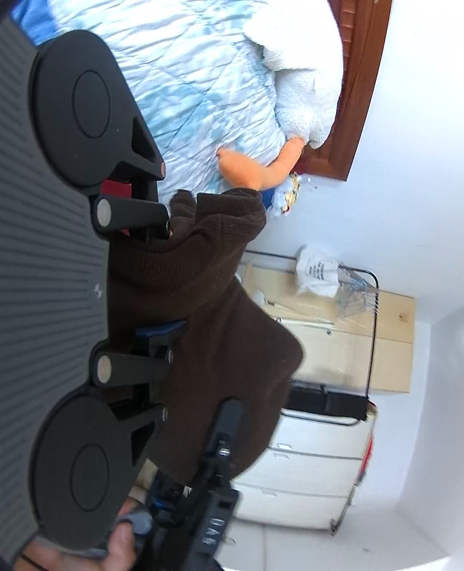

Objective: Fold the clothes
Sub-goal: 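Carry the folded sweater with both grippers toward the clothes stack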

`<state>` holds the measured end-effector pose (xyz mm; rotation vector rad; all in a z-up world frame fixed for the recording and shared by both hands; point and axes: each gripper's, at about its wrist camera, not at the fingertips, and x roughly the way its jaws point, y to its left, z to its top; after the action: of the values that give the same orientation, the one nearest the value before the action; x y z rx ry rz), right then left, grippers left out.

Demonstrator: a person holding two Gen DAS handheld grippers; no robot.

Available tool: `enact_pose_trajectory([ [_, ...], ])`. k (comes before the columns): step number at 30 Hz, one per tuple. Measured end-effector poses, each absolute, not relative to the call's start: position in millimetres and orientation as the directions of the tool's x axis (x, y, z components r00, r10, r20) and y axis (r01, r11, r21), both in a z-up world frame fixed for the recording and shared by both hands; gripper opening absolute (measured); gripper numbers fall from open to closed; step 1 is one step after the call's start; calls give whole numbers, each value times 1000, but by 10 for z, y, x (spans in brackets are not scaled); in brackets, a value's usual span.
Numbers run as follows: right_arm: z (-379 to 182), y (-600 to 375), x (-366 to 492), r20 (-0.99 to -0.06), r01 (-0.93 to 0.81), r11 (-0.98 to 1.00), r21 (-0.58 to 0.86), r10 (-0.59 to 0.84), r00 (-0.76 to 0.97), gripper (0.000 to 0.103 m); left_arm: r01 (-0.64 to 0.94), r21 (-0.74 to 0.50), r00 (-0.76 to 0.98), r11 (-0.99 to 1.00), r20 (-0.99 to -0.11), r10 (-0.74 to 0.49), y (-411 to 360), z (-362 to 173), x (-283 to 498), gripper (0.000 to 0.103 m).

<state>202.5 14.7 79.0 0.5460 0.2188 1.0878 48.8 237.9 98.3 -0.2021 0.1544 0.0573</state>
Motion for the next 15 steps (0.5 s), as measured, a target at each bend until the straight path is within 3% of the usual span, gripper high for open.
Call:
enact_pose_trajectory([
  [5,969,181,2360,145,-795,332,507,877,459,47,-53,-195,993,979,-111,32,2425,1123,838,33],
  [7,1023,188,2467,159,-797,311,518,880,447,47,-50,-247,994,968,-103,25,2532,1189,954,34],
  [11,637,232,2598,90,-710,327,624,872,480,48,-88,-305,966,948,-260,6,2743,1076,1331,34],
  [15,-76,421,2985,-171,-509,433,744,859,482,48,-204,-302,878,931,-478,37,2823,487,1688,34],
])
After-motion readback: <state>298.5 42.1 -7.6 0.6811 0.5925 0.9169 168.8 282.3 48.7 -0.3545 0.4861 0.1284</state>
